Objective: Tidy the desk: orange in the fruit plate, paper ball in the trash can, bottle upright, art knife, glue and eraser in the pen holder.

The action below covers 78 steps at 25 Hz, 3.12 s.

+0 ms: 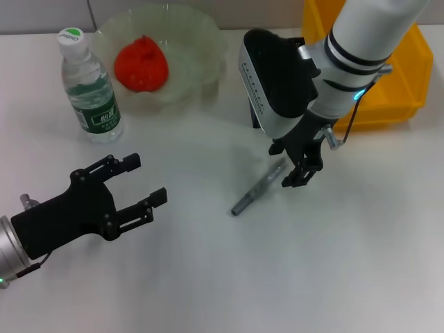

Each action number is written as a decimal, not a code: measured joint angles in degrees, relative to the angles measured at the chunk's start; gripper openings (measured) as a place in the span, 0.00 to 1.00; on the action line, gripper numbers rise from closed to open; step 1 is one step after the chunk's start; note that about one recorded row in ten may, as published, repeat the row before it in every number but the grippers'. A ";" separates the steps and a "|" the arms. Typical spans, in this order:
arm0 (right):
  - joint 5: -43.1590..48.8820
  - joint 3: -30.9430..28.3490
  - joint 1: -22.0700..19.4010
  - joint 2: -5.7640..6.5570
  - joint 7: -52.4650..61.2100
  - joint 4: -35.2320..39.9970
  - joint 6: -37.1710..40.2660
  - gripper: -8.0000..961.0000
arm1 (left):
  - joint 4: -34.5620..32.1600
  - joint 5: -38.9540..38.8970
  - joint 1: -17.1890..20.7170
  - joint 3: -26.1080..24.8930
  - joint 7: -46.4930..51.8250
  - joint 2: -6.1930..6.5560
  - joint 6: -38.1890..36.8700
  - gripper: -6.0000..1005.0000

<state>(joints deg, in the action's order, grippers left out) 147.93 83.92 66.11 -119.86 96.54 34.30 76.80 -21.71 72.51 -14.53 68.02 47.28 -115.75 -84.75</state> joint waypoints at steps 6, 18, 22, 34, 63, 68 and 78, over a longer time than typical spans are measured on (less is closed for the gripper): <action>-1.52 2.90 0.02 -0.03 -0.17 -1.74 -2.63 0.61 | 0.00 0.23 -0.07 0.08 -0.05 -0.20 0.12 0.77; -4.20 6.68 -0.50 -0.03 -0.54 -2.86 -6.05 0.55 | 0.00 0.26 -0.10 -0.12 -0.03 -0.59 0.12 0.77; -4.23 6.76 -0.57 -0.03 -0.56 -3.13 -6.42 0.54 | 0.00 0.26 -0.08 -0.15 0.00 -0.73 0.12 0.77; -4.23 7.77 -0.89 -0.02 -0.18 -3.37 -6.73 0.39 | -0.12 0.20 -0.38 -0.18 0.06 -0.90 0.11 0.77; -4.83 2.53 -7.32 0.49 3.64 12.12 2.46 0.15 | -0.45 -0.19 -0.48 -0.43 0.17 -1.05 -0.39 0.77; -4.38 -0.67 -11.40 0.64 5.32 18.17 6.49 0.15 | -0.48 -0.18 -0.52 -0.44 0.25 -0.87 -0.55 0.77; -4.25 -3.05 -13.82 0.67 6.34 22.35 9.26 0.15 | -0.49 -0.17 -0.63 -0.45 0.27 -0.80 -0.60 0.77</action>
<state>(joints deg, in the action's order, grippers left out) 143.68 80.87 52.28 -119.18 102.88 56.65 86.06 -22.20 72.34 -15.16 67.58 47.55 -116.55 -85.35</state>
